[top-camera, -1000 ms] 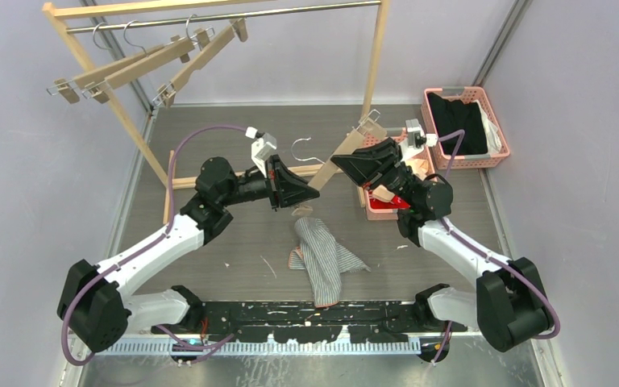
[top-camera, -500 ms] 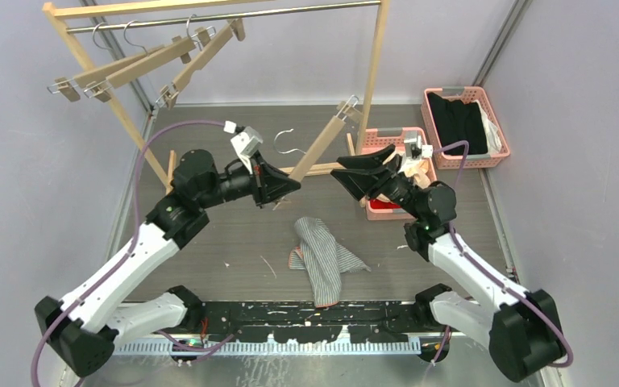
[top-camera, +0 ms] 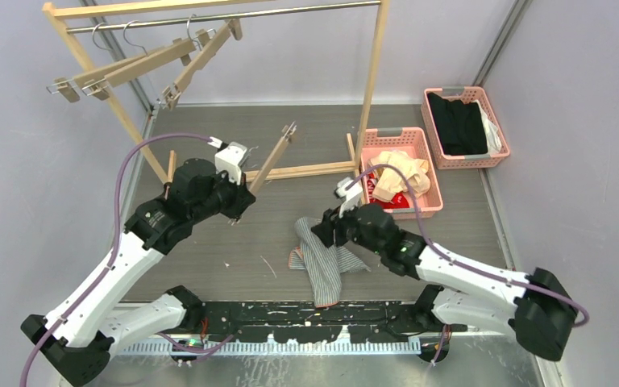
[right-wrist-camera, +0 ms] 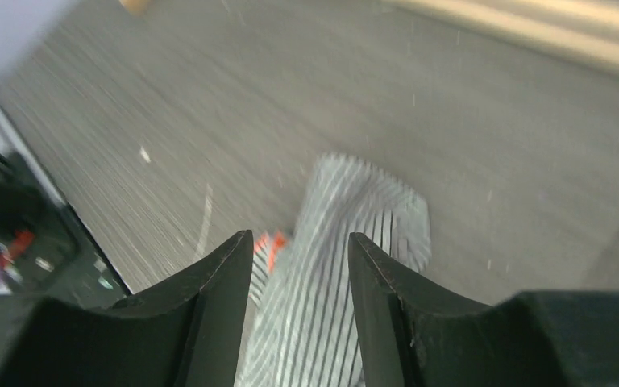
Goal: Remove the underwear clipped to the hanger
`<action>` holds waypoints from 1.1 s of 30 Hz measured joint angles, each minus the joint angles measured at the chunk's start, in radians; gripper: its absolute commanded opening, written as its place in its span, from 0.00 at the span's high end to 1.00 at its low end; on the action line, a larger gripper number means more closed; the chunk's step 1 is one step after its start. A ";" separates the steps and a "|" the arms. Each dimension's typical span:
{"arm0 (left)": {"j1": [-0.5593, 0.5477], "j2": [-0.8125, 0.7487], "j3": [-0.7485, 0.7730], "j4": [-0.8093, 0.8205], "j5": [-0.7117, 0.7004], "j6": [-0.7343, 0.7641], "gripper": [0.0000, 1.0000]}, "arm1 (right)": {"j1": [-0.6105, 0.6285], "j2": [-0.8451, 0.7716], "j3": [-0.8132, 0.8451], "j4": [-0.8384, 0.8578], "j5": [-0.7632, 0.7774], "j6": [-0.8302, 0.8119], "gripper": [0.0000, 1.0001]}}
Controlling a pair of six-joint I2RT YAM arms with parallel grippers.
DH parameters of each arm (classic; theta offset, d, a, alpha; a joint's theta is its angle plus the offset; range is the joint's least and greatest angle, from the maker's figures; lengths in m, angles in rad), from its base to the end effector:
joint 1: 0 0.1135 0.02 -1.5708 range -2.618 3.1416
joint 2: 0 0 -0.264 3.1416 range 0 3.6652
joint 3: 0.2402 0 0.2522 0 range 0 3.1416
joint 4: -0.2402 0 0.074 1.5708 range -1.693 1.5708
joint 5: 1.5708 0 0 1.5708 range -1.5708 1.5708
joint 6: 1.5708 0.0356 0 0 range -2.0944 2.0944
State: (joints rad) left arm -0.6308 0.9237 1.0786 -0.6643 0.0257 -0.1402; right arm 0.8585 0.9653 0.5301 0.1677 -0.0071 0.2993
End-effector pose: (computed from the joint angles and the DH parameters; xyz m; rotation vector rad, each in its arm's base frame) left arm 0.1523 -0.1124 0.3678 0.5299 2.0509 -0.4927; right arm 0.1455 0.1688 0.2527 -0.5342 1.8418 0.8060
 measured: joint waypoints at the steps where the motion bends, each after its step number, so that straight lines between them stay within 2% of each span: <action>1: 0.000 0.002 0.000 -0.014 -0.012 0.000 1.00 | 0.023 0.027 -0.005 -0.021 0.024 -0.002 0.46; 8: 0.000 0.030 0.008 -0.069 -0.076 0.000 1.00 | 0.189 0.195 -0.023 -0.117 0.218 -0.007 0.41; 13: 0.000 0.079 0.039 -0.074 -0.083 0.002 1.00 | 0.249 0.318 -0.010 -0.147 0.329 -0.005 0.40; 14: 0.002 0.089 0.046 -0.074 -0.082 0.003 1.00 | 0.253 0.345 -0.008 -0.149 0.347 0.001 0.47; 15: 0.004 0.101 0.055 -0.074 -0.081 0.004 1.00 | 0.256 0.368 -0.006 -0.151 0.359 0.006 0.66; 16: 0.006 0.111 0.063 -0.072 -0.077 0.004 1.00 | 0.260 0.393 -0.002 -0.154 0.374 0.015 0.89; 17: 0.011 0.122 0.071 -0.071 -0.069 0.004 1.00 | 0.262 0.416 0.004 -0.158 0.391 0.023 0.98; 22: 0.029 0.170 0.108 -0.064 -0.029 0.005 1.00 | 0.269 0.473 0.061 -0.183 0.459 0.077 0.99; 26: 0.039 0.217 0.174 -0.066 -0.005 0.009 1.00 | 0.279 0.452 0.075 -0.246 0.504 0.093 0.99; 29: 0.046 0.254 0.259 -0.069 0.006 0.024 1.00 | 0.280 0.357 0.080 -0.313 0.544 0.089 0.99; 33: 0.060 0.306 0.406 -0.080 0.010 0.045 1.00 | 0.280 0.151 0.143 -0.369 0.640 0.045 0.99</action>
State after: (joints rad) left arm -0.5713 1.2293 1.4849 -0.7444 0.0360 -0.0952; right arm 1.1381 1.1168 0.6731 -0.2012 0.6334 0.3439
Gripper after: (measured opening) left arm 0.078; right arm 0.111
